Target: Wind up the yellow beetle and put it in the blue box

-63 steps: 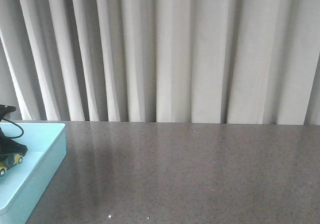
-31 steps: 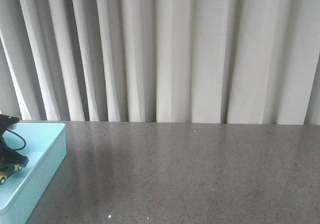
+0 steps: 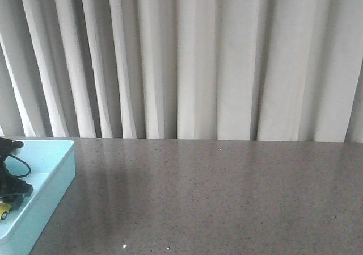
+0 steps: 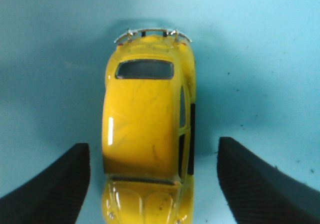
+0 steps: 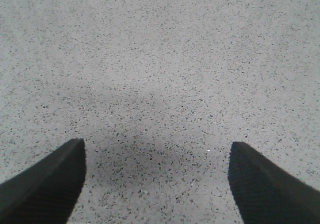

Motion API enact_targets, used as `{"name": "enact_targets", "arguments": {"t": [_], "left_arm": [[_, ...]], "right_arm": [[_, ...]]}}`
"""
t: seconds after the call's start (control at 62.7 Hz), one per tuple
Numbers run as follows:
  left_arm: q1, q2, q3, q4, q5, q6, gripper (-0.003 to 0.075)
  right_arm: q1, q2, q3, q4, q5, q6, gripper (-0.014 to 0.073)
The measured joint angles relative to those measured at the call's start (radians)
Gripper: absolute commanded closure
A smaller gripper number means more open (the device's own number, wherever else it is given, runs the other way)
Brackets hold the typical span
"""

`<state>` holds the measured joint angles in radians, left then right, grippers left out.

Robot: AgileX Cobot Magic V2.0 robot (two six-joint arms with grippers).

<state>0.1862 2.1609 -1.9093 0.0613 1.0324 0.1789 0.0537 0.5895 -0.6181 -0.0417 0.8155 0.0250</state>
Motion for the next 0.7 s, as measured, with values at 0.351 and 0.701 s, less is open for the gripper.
{"name": "enact_targets", "arguments": {"t": [0.351,0.701], "left_arm": [[-0.005,-0.251,0.0,-0.131,0.045,0.04,0.015],[-0.178,-0.519,0.0,-0.251,0.163,0.12,0.0185]], "right_arm": [[0.0,0.0,0.0,0.0,0.0,0.0,0.0029],[0.0,0.0,0.0,0.0,0.0,0.0,0.0029]]}}
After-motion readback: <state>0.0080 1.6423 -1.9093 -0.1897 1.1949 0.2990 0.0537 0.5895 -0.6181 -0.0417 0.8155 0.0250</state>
